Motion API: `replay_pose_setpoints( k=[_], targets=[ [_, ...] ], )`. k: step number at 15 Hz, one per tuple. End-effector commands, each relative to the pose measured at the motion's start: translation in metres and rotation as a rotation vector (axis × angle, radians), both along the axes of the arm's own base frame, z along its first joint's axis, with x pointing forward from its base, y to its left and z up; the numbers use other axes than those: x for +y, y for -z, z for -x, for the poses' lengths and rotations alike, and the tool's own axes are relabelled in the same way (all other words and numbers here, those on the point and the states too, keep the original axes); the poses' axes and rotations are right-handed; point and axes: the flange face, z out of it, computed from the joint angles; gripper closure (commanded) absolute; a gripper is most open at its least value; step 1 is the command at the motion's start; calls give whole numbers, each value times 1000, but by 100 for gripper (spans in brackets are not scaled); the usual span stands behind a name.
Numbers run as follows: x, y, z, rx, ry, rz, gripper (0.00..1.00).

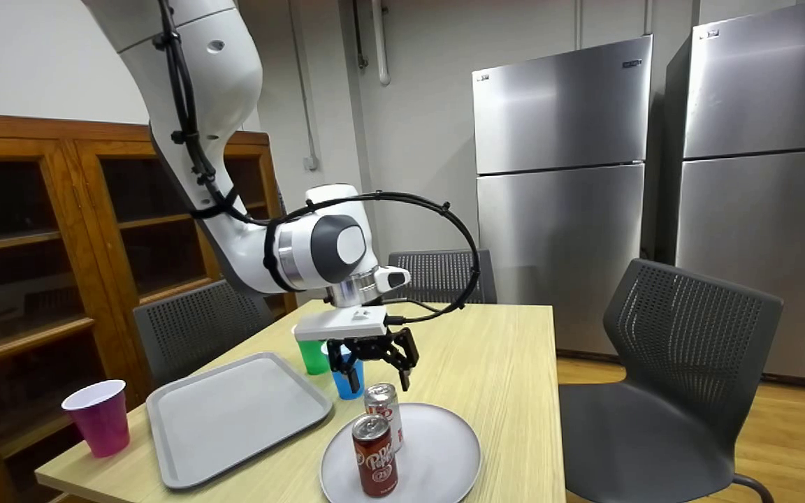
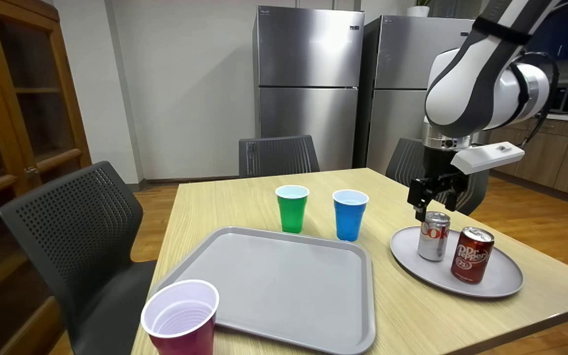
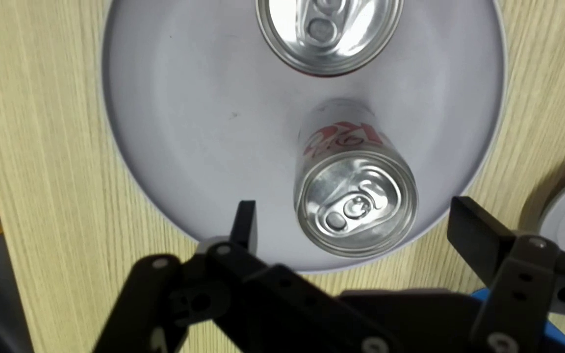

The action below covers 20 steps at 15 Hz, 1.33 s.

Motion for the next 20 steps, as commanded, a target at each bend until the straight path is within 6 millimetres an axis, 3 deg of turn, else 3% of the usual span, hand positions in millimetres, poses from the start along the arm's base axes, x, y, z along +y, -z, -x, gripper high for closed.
replay_pose_setpoints(
  k=[1, 20],
  targets=[
    [-3, 3, 2, -5, -8, 17, 0],
    [2, 22, 2, -20, -27, 5, 0]
  ],
)
